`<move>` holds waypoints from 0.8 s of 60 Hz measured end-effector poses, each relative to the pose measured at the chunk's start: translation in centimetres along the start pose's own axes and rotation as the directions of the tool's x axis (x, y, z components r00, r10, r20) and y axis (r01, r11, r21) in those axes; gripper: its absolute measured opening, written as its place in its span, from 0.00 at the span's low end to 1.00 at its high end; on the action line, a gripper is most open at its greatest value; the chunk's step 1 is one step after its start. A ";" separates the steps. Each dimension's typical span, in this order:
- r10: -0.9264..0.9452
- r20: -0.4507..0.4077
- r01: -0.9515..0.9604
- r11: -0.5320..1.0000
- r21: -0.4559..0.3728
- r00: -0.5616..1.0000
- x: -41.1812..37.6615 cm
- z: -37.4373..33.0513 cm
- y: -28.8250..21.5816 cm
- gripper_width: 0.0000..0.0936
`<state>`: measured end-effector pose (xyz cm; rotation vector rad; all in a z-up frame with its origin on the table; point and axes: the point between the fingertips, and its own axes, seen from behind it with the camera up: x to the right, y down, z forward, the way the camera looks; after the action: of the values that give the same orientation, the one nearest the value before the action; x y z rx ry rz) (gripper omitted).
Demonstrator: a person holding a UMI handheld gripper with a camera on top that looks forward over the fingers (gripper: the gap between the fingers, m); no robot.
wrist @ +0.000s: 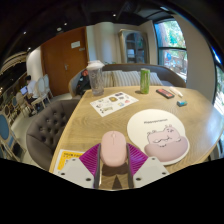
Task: Arrange mouse
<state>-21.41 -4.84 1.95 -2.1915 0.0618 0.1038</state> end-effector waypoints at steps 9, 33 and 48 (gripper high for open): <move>-0.053 -0.057 0.061 0.987 0.147 0.997 7.0 -1.3 -9.6 0.41; -0.077 -0.070 0.077 0.997 0.004 0.995 16.8 7.1 -4.2 0.41; -0.055 -0.058 0.046 0.988 -0.145 0.997 16.6 7.0 -3.2 0.64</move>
<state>-4.98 2.61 -1.19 -2.3386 0.0340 0.0115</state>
